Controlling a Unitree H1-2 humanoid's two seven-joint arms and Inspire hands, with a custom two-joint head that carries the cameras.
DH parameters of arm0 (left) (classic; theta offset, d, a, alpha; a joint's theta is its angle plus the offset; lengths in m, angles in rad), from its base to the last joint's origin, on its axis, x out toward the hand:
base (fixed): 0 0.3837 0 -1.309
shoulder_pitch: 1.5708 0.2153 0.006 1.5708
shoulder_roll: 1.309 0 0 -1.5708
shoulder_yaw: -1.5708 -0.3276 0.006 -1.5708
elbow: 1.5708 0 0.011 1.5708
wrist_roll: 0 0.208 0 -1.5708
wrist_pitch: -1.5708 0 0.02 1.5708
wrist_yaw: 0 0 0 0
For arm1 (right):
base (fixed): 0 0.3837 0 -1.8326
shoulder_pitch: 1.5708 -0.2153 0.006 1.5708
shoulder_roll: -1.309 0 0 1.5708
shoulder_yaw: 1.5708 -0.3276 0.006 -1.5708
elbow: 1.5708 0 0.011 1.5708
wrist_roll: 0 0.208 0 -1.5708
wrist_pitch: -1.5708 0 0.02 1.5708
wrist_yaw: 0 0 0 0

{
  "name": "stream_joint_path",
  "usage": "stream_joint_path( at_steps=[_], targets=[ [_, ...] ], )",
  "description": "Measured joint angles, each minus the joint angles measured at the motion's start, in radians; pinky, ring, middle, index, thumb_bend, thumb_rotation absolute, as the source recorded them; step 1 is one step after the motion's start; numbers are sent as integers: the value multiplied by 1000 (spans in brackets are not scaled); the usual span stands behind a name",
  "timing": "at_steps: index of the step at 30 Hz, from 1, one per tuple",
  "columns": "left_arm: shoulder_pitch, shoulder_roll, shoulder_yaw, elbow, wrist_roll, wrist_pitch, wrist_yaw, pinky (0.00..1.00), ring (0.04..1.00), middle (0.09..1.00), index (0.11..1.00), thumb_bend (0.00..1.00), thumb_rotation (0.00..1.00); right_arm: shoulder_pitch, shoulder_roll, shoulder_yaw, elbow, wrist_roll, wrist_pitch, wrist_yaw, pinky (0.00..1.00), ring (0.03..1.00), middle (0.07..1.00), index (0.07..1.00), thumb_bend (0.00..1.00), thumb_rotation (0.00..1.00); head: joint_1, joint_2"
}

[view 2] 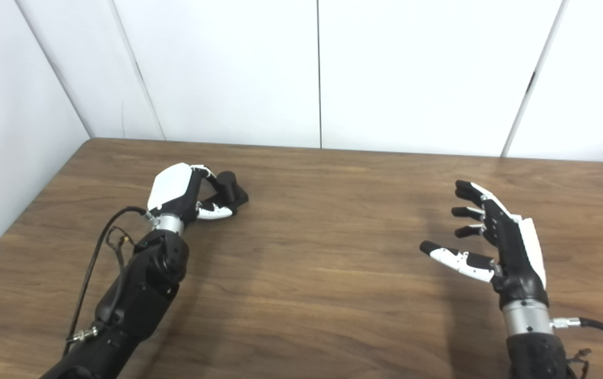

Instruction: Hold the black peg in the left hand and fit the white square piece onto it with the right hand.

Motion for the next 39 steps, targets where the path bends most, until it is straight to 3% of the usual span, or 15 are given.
stream_joint_path(
  at_steps=[8,16,22,28,31,39],
  targets=[
    [1,15,-14,-7,-25,-4,-10,843,869,831,486,519,70,0,-1,-3,0,0,0,0,543,724,816,814,727,57,-12,14],
    [7,27,-20,1,-64,-47,-8,863,881,844,485,522,67,-1,-4,-9,-12,0,5,0,539,725,819,813,707,48,-35,23],
    [14,45,-25,12,-99,-121,-9,880,910,877,489,519,75,-2,-4,-10,-13,0,12,1,554,722,821,811,710,33,-55,28],
    [38,93,-27,2,-278,-287,-139,829,941,915,496,520,78,-5,-6,-10,-13,-4,14,1,542,709,811,805,712,22,-69,32],
    [48,100,-40,-13,-318,-350,-178,833,953,918,496,520,80,-7,-6,-10,-14,-7,15,1,534,706,809,805,713,25,-72,34],
    [53,108,-68,-22,-381,-450,-256,859,962,919,496,520,82,-12,-11,-9,-33,-9,26,1,552,716,815,806,712,32,-89,40]
  ],
)
